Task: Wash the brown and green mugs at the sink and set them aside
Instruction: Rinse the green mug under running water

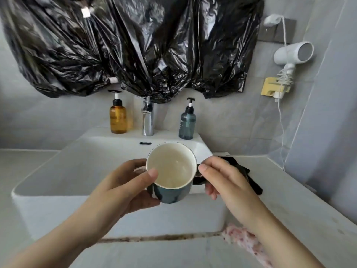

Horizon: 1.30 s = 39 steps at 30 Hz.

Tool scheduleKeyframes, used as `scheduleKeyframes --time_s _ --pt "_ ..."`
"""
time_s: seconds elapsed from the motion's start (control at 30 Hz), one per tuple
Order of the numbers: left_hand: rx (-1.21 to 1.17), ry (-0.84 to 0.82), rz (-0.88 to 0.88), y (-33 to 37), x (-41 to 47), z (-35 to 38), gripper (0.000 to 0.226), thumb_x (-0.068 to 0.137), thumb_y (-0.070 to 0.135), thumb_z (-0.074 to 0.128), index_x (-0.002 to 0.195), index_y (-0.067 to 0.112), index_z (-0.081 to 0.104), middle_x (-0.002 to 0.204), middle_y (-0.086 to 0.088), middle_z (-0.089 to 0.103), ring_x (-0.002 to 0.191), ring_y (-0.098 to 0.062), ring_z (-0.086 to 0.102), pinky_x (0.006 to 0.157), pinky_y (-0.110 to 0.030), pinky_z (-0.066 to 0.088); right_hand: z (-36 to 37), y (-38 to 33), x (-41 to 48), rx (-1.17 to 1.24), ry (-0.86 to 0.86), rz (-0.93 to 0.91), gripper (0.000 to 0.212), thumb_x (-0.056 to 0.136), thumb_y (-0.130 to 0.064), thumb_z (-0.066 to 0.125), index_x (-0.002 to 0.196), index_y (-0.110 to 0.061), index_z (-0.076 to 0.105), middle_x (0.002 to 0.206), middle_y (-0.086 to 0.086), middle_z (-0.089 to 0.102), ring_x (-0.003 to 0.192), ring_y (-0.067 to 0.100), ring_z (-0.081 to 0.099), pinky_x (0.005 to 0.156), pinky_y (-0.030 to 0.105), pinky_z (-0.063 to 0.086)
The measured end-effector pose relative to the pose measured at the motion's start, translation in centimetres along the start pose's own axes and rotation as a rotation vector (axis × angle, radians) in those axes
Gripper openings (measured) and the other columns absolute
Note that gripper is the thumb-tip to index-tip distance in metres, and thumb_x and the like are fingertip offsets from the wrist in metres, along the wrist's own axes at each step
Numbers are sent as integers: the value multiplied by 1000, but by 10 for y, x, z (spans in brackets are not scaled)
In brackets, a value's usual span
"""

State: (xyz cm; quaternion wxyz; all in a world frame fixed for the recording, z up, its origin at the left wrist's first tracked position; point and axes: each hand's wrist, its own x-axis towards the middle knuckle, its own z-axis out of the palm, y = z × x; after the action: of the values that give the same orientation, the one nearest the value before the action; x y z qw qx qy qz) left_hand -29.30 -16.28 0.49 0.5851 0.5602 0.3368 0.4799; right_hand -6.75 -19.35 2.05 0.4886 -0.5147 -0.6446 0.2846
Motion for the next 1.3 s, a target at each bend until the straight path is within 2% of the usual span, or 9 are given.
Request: scheduleKeyframes --time_s 0.1,0.2,0.37,0.5,0.63,0.77,0.93,1.1,1.3 --pt "-24 56 60 6 4 -26 71 54 41 81 119 18 66 109 -12 73 88 -31 72 75 -35 61 27 -12 26 122 -30 97 17 95 -33 58 100 -17 61 99 -5 64 68 14 63 66 32 52" --pt "-53 115 97 6 12 -45 72 56 39 81 123 19 63 115 -13 71 94 -35 72 76 -36 60 45 -18 44 194 -119 277 35 91 -46 58 113 -19 59 112 1 62 71 19 68 73 34 58" --pt "-60 120 100 3 33 -65 73 59 36 82 127 20 62 126 -13 64 102 -35 71 79 -40 61 56 -16 75 352 -257 353 41 96 -40 51 111 -3 60 84 11 68 62 19 57 58 27 49" --pt "-32 140 90 4 64 -64 65 70 23 83 130 22 58 133 -3 60 99 -29 73 84 -45 60 62 -4 112 394 -205 507 28 99 -39 47 95 -14 57 66 5 59 45 13 42 40 19 32" --pt "45 160 92 2 100 -60 48 80 14 75 124 27 59 127 2 60 95 -24 74 84 -45 60 64 16 150 504 -110 660 20 97 -21 47 78 -16 52 57 2 45 37 7 31 30 15 22" --pt "136 108 71 0 143 -59 44 87 10 71 125 28 57 123 0 58 88 -20 74 84 -45 60 60 35 185 583 21 699 24 94 -10 41 71 -13 45 54 1 39 31 6 29 27 14 19" --pt "236 25 -28 -5 186 -48 43 93 29 64 132 30 47 113 3 55 91 -14 62 80 -44 61 61 58 229 675 259 652 17 94 -9 40 80 -15 46 60 0 39 28 4 27 28 11 18" --pt "230 65 -116 -20 211 -51 40 96 40 56 134 37 43 125 1 53 107 -32 63 76 -46 62 68 73 243 593 278 608 18 95 -6 36 80 -12 44 60 3 39 35 7 30 31 12 21" --pt "150 22 -195 -32 215 -66 46 92 41 59 135 32 48 127 -13 61 84 -38 74 76 -42 62 72 83 236 491 236 562 16 95 -6 35 89 -7 50 56 4 40 35 8 31 34 15 22"
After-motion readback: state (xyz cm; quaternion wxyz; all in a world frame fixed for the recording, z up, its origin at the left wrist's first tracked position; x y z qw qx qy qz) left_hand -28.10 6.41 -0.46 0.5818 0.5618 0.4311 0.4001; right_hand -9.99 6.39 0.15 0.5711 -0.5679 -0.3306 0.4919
